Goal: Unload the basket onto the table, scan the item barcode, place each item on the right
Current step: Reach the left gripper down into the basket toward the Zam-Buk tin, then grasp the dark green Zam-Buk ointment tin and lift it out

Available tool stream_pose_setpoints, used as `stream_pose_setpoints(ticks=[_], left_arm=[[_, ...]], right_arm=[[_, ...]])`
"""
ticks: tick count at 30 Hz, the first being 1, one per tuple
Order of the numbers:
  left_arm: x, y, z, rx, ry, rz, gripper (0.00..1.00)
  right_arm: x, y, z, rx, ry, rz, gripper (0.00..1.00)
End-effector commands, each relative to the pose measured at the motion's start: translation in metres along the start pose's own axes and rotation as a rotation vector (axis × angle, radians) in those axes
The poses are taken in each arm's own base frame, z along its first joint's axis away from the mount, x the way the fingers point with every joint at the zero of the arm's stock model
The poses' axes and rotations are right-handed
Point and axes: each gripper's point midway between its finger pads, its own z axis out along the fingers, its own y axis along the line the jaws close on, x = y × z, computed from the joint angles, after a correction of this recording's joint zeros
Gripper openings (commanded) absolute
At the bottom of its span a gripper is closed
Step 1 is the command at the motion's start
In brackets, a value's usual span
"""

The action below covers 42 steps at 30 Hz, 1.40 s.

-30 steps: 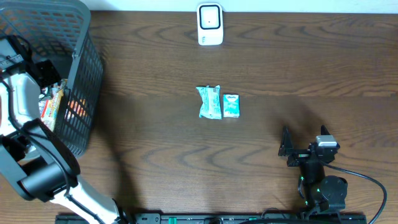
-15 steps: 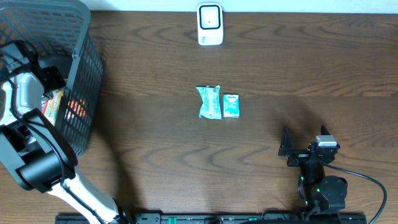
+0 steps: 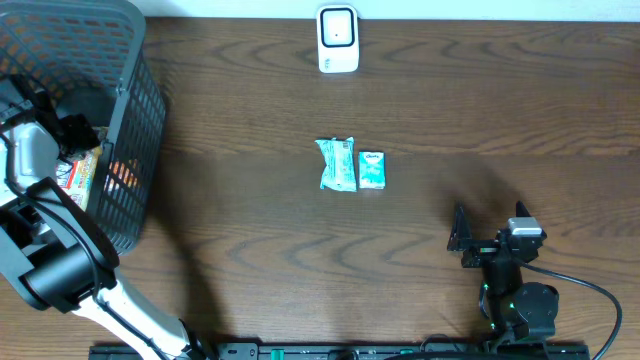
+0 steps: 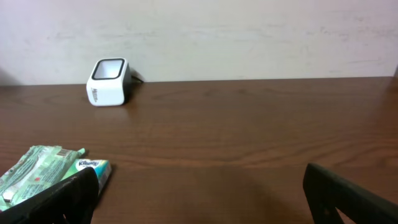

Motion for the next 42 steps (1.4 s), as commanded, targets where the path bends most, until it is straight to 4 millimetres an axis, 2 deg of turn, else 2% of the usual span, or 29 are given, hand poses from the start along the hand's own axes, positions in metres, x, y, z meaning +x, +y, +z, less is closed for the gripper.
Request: stream_pose_setpoints(ticks=[1, 3, 5, 9, 13, 19, 23, 26, 28, 35, 39, 42], left_arm=[[0.010, -0.009, 0.011, 0.053, 0.034, 0.011, 0.87], [0.010, -0.009, 0.011, 0.053, 0.033, 0.011, 0.83], [0.010, -0.009, 0.011, 0.053, 0.033, 0.010, 0.73], [0.007, -0.009, 0.009, 0.053, 0.025, 0.010, 0.71], [-0.001, -0.008, -0.001, 0.052, -0.001, 0.001, 0.69], [-0.019, -0.005, -0.032, 0.052, -0.074, -0.072, 0.67], [-0.031, -0.004, -0.066, 0.063, -0.130, -0.082, 0.67], [-0.042, -0.004, -0.099, 0.084, -0.194, -0.112, 0.67], [-0.051, -0.009, -0.130, 0.135, -0.257, -0.131, 0.67], [-0.076, -0.035, -0.255, 0.391, -0.504, -0.227, 0.67], [-0.074, -0.068, -0.323, 0.641, -0.569, -0.293, 0.67], [-0.066, -0.104, -0.360, 0.799, -0.568, -0.270, 0.67]], right_arm=[[0.000, -0.001, 0.000, 0.005, -0.001, -0.011, 0.99], [0.000, -0.001, 0.000, 0.005, -0.001, -0.012, 0.99], [0.000, -0.001, 0.000, 0.005, -0.001, -0.012, 0.99], [0.000, -0.001, 0.000, 0.005, -0.001, -0.012, 0.99], [0.000, -0.001, 0.000, 0.005, -0.001, -0.011, 0.99], [0.000, -0.001, 0.000, 0.005, -0.001, -0.012, 0.99], [0.000, -0.001, 0.000, 0.005, -0.001, -0.012, 0.99], [0.000, -0.001, 0.000, 0.005, -0.001, -0.012, 0.99], [0.000, -0.001, 0.000, 0.005, -0.001, -0.011, 0.99], [0.000, -0.001, 0.000, 0.005, -0.001, -0.012, 0.99], [0.000, -0.001, 0.000, 0.005, -0.001, -0.012, 0.99], [0.000, -0.001, 0.000, 0.005, -0.001, -0.011, 0.99]])
